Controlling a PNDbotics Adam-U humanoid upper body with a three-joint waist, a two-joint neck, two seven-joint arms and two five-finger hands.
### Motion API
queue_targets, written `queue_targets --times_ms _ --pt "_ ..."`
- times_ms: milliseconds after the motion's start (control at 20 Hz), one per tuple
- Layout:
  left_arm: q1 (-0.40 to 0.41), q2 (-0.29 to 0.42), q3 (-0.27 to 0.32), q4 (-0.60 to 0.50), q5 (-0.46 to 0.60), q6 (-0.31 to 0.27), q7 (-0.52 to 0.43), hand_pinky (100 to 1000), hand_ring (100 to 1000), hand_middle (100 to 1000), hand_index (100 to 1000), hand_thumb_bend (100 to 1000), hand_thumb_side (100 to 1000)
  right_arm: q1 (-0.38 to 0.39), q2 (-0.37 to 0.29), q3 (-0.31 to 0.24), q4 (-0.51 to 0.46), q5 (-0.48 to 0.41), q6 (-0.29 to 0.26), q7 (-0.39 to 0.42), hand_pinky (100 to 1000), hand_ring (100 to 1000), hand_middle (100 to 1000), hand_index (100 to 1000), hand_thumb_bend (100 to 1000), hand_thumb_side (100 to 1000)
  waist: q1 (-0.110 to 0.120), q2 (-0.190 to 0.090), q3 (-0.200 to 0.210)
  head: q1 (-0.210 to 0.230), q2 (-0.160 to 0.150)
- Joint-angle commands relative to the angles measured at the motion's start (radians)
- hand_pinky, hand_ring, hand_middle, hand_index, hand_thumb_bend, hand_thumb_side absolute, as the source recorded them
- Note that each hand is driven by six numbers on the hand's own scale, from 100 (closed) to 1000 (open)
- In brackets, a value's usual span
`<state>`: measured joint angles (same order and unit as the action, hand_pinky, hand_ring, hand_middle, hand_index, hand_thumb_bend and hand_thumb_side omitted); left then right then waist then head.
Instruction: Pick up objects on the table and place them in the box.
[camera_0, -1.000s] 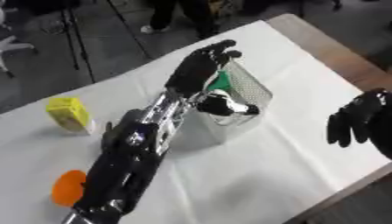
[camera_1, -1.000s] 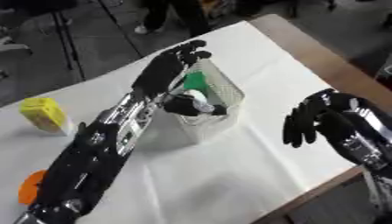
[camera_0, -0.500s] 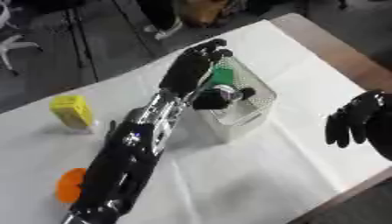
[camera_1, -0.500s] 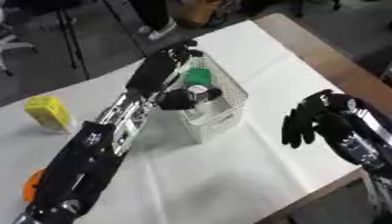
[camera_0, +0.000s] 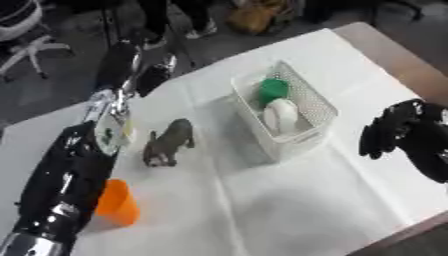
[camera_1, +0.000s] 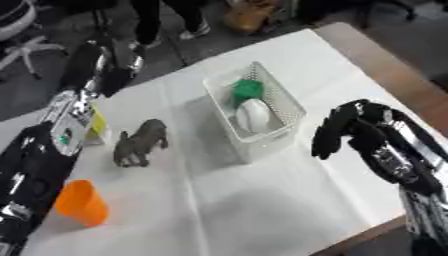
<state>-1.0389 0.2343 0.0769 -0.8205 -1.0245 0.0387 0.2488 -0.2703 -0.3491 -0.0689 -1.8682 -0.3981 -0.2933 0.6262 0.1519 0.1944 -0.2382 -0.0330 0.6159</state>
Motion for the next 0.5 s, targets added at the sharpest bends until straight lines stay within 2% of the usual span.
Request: queue_targets --times_ms 50,300,500 --pt "0.001 0.101 0.026 -0.017 0.057 0.055 -0.003 692 805 856 869 449 1000 0.001 -0.022 -0.015 -0.006 0.012 -0.006 -0.014 465 433 405 669 181 656 -0.029 -0.033 0.016 -0.011 0.009" --pt "0.043 0.169 0.022 -0.054 0.143 0.142 -0.006 689 799 850 867 456 1000 0.019 -0.022 -0.02 -0.001 0.018 -0.011 -0.023 465 433 406 670 180 657 -0.044 -0.046 0.07 -0.019 0.022" --pt "0.083 0.211 0.011 -0.014 0.21 0.208 -0.038 687 791 845 869 452 1000 0.037 -0.022 -0.021 0.006 0.02 -0.012 -0.024 465 433 406 670 179 658 -0.053 -0.064 0.117 -0.022 0.04"
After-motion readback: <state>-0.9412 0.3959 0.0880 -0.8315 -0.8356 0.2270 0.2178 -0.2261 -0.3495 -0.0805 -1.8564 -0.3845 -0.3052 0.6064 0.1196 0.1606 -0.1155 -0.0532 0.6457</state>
